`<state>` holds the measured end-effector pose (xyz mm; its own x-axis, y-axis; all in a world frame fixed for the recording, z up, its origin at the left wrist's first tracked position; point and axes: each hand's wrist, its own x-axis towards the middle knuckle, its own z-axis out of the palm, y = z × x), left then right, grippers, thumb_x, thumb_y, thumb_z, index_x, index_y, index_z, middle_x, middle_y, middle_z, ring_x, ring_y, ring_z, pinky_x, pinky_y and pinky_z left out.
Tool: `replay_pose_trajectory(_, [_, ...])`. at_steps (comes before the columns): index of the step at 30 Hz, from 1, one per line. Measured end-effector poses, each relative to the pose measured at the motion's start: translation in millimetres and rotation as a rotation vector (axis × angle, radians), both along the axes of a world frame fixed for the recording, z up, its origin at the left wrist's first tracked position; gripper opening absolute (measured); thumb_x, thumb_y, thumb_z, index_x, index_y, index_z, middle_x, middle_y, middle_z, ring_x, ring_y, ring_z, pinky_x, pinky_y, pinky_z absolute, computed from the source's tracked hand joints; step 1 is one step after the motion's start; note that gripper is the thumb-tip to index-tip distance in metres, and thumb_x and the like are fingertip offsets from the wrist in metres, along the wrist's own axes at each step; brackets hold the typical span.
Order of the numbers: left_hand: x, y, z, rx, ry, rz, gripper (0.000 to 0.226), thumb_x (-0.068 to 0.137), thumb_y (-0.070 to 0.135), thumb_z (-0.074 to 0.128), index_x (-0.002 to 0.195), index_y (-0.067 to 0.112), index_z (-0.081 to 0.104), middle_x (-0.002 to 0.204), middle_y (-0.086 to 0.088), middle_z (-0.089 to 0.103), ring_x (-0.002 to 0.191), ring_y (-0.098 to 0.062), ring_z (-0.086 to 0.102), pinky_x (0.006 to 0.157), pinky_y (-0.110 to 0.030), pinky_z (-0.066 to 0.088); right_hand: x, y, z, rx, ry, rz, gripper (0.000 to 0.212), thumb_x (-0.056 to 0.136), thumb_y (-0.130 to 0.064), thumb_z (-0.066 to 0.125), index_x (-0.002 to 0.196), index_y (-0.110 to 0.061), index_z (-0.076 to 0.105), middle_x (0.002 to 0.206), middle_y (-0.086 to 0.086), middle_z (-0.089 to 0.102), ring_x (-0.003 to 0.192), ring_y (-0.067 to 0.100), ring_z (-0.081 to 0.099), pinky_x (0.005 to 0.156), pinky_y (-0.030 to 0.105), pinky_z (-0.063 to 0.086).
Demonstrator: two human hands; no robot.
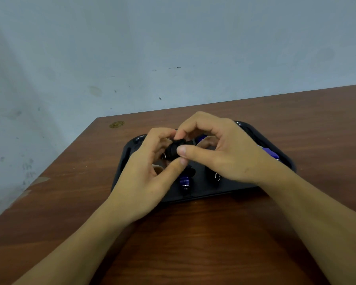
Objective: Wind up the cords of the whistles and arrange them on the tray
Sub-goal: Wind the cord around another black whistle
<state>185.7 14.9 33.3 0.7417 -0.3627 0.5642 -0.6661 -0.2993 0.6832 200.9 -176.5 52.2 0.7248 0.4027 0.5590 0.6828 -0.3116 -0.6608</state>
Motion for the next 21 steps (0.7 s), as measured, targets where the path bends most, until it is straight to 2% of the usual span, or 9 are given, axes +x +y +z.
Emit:
replay_pose_trajectory(3, [3.4, 1.4, -2.1, -0.082, 0.009, -0.020, 0.026, 0.096, 0.016, 0.056, 0.121, 0.019, 0.054, 0.097, 0.003, 0.067, 0.064, -0.019, 0.061, 0.048, -0.035, 0.051, 0.8, -1.5, 2.3, 0.135, 0.094, 0.061, 0.012, 0.090, -0.017, 0.073, 0.100, -0.022, 0.071, 0.099, 0.003, 0.069, 0.095, 0.018, 0.067, 0.077, 0.031, 0.058])
replay_pose_trajectory(7, [6.2, 1.2, -2.5, -0.185, 0.068, -0.112, 0.023, 0.097, 0.011, 0.055, 0.120, 0.012, 0.053, 0.087, 0.000, 0.066, 0.064, -0.028, 0.062, 0.051, -0.035, 0.052, 3.6, -5.4, 3.9, 0.309, 0.278, 0.212, 0.016, 0.092, -0.013, 0.062, 0.105, -0.014, 0.072, 0.101, 0.008, 0.073, 0.092, 0.022, 0.068, 0.084, 0.034, 0.057])
replay_pose_trajectory(11, [5.9, 1.4, -2.3, -0.226, 0.094, -0.175, 0.023, 0.096, 0.019, 0.058, 0.118, 0.014, 0.053, 0.083, -0.006, 0.065, 0.060, -0.028, 0.063, 0.051, -0.035, 0.052, 7.3, -5.2, 2.7, 0.397, 0.414, 0.262, 0.015, 0.086, -0.017, 0.069, 0.098, -0.021, 0.077, 0.092, 0.002, 0.073, 0.083, 0.017, 0.064, 0.073, 0.025, 0.054])
replay_pose_trajectory(13, [5.4, 1.3, -1.9, -0.234, 0.092, -0.173, 0.026, 0.093, 0.021, 0.059, 0.118, 0.014, 0.055, 0.082, -0.006, 0.066, 0.057, -0.027, 0.062, 0.050, -0.036, 0.052, 7.1, -5.8, 2.9, 0.444, 0.475, 0.280, 0.016, 0.085, -0.014, 0.068, 0.098, -0.018, 0.076, 0.083, -0.002, 0.073, 0.076, 0.010, 0.064, 0.068, 0.020, 0.052])
replay_pose_trajectory(16, [6.1, 1.6, -2.1, -0.246, 0.094, -0.165, 0.026, 0.092, 0.022, 0.061, 0.116, 0.014, 0.056, 0.083, -0.008, 0.066, 0.054, -0.027, 0.061, 0.048, -0.036, 0.052, 6.7, -6.7, 3.5, 0.452, 0.525, 0.272, 0.017, 0.084, -0.013, 0.066, 0.095, -0.019, 0.078, 0.084, 0.000, 0.073, 0.075, 0.009, 0.064, 0.066, 0.020, 0.051])
replay_pose_trajectory(21, [9.1, 2.7, -3.2, -0.242, 0.103, -0.128, 0.023, 0.094, 0.018, 0.063, 0.115, 0.012, 0.056, 0.086, -0.011, 0.067, 0.055, -0.026, 0.060, 0.050, -0.035, 0.051, 6.2, -5.2, 3.2, 0.379, 0.518, 0.189, 0.011, 0.083, -0.024, 0.075, 0.093, -0.021, 0.078, 0.090, 0.005, 0.073, 0.080, 0.009, 0.064, 0.067, 0.023, 0.049])
